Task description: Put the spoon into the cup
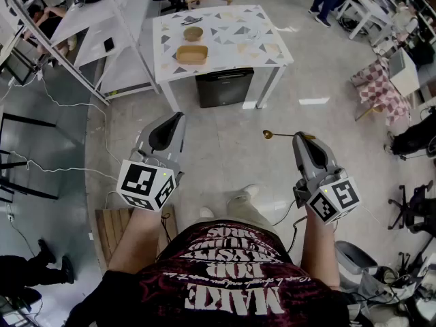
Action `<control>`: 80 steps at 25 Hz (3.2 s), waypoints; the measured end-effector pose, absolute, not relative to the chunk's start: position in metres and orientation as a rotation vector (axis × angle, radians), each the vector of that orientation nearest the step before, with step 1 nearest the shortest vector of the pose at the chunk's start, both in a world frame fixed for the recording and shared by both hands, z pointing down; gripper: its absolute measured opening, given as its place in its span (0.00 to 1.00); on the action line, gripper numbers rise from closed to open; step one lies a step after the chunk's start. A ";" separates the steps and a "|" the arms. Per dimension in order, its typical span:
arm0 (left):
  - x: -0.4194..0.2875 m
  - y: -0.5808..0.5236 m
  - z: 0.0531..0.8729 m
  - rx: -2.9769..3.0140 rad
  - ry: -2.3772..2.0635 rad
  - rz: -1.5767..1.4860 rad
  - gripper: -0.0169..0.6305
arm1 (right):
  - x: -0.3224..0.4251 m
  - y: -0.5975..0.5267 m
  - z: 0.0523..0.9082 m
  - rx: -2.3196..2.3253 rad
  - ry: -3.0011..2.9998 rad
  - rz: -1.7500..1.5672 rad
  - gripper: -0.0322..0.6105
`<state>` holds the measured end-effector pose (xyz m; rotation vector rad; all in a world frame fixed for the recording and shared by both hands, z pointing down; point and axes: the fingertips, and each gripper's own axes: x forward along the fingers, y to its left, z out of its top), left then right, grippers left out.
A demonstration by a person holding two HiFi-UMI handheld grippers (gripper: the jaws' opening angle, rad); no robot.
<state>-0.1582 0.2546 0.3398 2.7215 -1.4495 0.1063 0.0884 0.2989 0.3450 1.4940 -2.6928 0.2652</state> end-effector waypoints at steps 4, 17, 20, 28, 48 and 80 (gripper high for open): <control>-0.162 0.276 0.341 2.742 -1.437 0.110 0.03 | 0.073 0.319 0.345 1.467 -2.698 0.264 0.10; -0.200 0.310 0.318 2.702 -1.532 0.009 0.03 | 0.053 0.342 0.328 1.433 -2.740 0.237 0.10; -0.197 0.315 0.331 2.703 -1.505 0.048 0.03 | 0.055 0.346 0.333 1.439 -2.729 0.253 0.10; -0.177 0.295 0.348 2.689 -1.472 0.090 0.03 | 0.078 0.326 0.345 1.450 -2.709 0.322 0.10; -0.100 0.144 0.376 2.685 -1.392 0.201 0.03 | 0.141 0.181 0.367 1.471 -2.718 0.399 0.10; -0.036 0.056 0.368 2.633 -1.512 0.262 0.03 | 0.223 0.066 0.366 1.392 -2.812 0.449 0.10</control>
